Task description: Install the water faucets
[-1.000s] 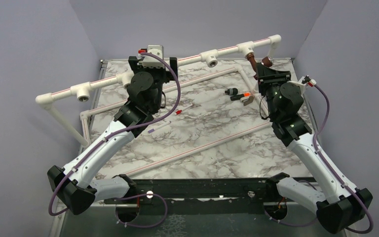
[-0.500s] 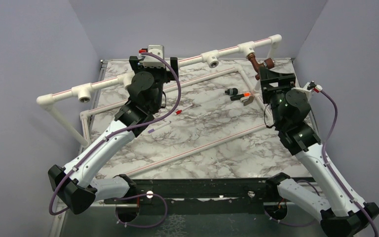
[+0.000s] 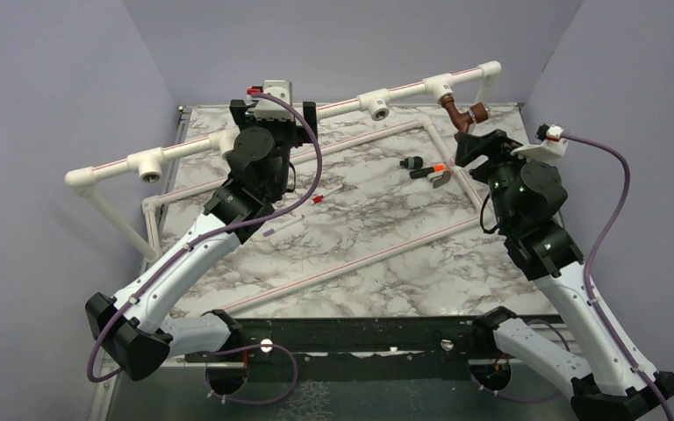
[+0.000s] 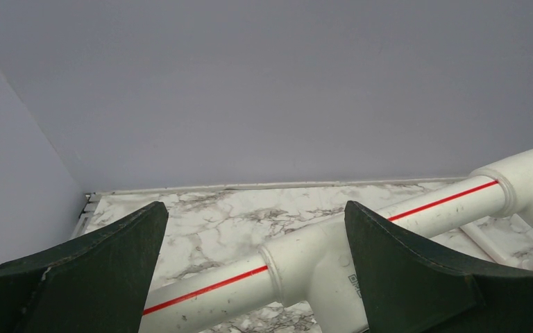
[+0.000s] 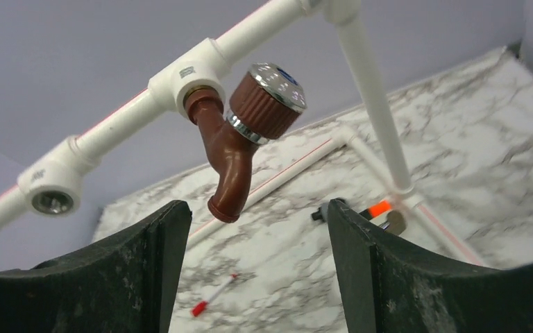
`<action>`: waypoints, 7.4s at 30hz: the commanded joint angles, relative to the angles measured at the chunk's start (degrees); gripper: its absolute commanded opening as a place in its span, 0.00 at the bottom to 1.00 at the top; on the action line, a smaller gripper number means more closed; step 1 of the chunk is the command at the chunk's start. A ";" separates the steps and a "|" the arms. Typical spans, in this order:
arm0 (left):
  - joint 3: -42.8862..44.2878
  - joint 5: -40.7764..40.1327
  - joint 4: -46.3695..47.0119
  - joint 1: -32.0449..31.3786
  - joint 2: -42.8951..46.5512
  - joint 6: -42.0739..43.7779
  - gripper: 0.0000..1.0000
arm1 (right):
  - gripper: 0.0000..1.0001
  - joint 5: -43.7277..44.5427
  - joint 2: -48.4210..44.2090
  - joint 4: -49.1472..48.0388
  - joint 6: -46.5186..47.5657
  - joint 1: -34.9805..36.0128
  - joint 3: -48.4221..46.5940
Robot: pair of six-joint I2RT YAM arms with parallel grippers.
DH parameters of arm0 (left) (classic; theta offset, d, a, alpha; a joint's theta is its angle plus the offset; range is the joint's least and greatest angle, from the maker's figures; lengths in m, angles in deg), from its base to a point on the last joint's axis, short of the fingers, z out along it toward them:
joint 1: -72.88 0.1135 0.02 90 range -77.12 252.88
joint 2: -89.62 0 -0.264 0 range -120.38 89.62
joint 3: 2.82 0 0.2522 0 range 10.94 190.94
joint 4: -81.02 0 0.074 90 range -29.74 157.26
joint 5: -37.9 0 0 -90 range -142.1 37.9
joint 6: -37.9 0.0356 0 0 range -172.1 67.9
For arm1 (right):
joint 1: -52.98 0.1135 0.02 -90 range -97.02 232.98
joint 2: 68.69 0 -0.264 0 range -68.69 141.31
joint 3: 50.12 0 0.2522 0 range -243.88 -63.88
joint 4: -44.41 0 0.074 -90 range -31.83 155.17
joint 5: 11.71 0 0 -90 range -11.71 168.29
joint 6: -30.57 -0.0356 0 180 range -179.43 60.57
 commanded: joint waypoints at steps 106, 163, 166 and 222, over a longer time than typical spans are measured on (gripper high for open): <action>-2.43 -0.18 -7.54 -0.15 -0.92 1.74 0.99 | 0.01 -8.90 12.56 -30.85 -19.08 2.03 2.27; -2.38 -0.66 -7.53 -0.03 -1.60 2.00 0.99 | 0.85 -0.45 -2.78 -6.26 25.38 1.50 1.47; -2.38 -0.69 -7.58 -0.06 -1.43 2.05 0.99 | 0.87 -5.45 -4.30 -11.57 40.39 1.51 4.91; -2.60 -0.29 -7.28 -0.13 -1.31 2.01 0.99 | 0.04 -15.04 13.75 -46.26 118.89 4.61 14.01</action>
